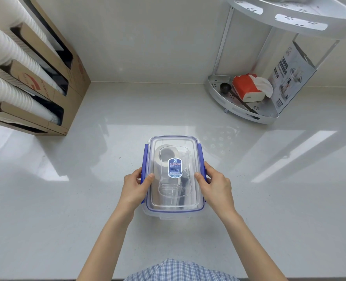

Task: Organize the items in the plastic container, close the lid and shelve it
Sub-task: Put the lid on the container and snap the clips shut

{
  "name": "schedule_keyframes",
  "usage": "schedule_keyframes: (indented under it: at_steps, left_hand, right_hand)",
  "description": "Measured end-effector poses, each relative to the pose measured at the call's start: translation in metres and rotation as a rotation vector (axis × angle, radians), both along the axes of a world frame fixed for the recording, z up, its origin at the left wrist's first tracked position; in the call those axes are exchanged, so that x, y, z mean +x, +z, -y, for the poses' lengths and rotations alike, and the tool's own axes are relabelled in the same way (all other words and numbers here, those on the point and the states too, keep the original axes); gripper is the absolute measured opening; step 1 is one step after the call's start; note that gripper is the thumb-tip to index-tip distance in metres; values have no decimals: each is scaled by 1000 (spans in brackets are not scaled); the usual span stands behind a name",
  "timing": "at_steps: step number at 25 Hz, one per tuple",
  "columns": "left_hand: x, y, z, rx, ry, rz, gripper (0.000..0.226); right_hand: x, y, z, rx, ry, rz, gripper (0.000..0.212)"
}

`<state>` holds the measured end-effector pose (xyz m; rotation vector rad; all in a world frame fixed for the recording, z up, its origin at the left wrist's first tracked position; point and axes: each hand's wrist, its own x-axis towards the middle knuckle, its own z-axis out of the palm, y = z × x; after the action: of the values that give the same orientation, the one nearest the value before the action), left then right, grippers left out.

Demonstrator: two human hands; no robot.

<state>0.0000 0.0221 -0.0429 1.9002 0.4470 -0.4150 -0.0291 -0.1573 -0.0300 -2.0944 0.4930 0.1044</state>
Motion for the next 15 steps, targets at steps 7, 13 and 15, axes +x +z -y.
schedule_keyframes:
  at_steps: [7, 13, 15]
  left_hand:
    - [-10, 1, 13, 107, 3, 188, 35]
    - [-13, 4, 16, 182, 5, 255, 35]
    - [-12, 4, 16, 152, -7, 243, 35]
  right_hand:
    - [1, -4, 0, -14, -5, -7, 47]
    - [3, -6, 0, -52, 21, -8, 48]
    - [1, -6, 1, -19, 6, -10, 48]
